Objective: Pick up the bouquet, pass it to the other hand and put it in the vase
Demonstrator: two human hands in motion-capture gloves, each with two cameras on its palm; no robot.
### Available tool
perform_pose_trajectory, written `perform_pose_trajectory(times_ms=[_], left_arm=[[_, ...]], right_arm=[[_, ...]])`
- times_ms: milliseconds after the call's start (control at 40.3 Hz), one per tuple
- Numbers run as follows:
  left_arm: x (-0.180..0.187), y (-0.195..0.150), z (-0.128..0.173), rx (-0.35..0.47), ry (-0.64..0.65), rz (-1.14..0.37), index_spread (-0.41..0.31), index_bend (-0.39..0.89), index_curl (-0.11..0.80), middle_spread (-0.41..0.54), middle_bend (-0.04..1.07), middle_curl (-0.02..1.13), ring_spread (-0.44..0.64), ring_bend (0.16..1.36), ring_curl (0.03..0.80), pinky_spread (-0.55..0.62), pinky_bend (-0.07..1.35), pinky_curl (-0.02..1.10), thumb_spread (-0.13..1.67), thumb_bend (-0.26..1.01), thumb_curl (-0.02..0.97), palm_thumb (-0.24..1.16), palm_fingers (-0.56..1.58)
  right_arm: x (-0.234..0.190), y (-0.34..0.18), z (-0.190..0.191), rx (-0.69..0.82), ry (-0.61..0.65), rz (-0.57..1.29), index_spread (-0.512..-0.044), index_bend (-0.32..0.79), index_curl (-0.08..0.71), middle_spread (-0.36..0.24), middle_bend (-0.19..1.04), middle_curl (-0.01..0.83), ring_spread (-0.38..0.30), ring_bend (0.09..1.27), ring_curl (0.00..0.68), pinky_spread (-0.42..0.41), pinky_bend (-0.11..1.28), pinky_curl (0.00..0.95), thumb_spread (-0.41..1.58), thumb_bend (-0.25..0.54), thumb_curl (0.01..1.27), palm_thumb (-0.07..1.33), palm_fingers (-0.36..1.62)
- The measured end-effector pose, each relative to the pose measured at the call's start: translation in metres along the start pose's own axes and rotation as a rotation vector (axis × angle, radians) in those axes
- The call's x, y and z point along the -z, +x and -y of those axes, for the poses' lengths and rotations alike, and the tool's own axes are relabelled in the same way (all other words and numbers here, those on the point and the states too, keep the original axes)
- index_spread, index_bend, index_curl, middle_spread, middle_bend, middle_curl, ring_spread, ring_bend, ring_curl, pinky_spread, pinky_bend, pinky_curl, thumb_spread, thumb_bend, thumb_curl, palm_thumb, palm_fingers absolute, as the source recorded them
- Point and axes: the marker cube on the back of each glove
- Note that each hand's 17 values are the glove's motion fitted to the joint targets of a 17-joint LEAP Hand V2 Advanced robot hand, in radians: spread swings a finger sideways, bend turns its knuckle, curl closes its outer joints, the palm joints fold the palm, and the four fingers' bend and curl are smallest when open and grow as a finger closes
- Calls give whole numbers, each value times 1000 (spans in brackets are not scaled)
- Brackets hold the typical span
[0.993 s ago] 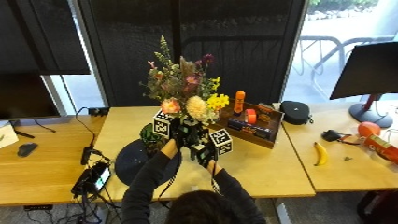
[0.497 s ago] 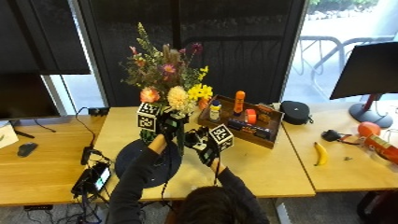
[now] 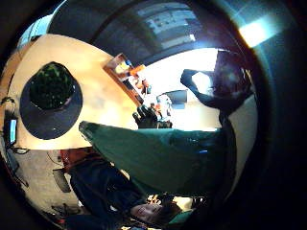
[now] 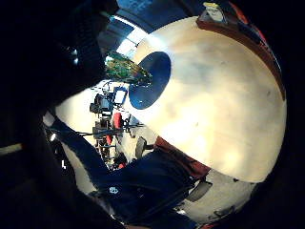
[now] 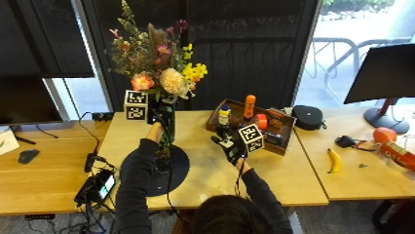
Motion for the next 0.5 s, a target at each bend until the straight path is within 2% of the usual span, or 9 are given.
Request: perform_pose_trajectory(times_ms=[149,223,422,497], left_arm=[[17,8,18,-6,83,11,-349,525,658,-305,771,622,-323,750,497,-329,373,457,310,-33,712,909,1283],[25,5,30,8,122,19,-351,523,664,-306,768,624,-323,751,499,-329,374,459,311,-34,719,911,1281],[46,-11,54,3,258,35,-353,517,679,-308,765,628,-323,750,502,-330,372,464,309,-36,734,909,1280],[54,-21,62,-2,328,28,-355,506,682,-308,766,630,-324,751,503,-331,373,466,309,-36,739,908,1277]], right_arm=[[12,-1,-1,-11,35,-4,-338,114,363,-149,159,393,-76,272,389,213,292,386,985,-36,349,695,414],[17,4,0,-21,44,-9,-343,129,351,-163,159,379,-63,271,381,221,303,384,993,-33,345,683,391],[20,14,2,-46,60,-13,-347,151,335,-172,166,354,-38,283,372,232,312,377,1003,-26,342,675,380],[21,19,4,-53,66,-16,-346,156,332,-156,173,351,-34,281,367,234,308,374,1009,-25,342,676,386]])
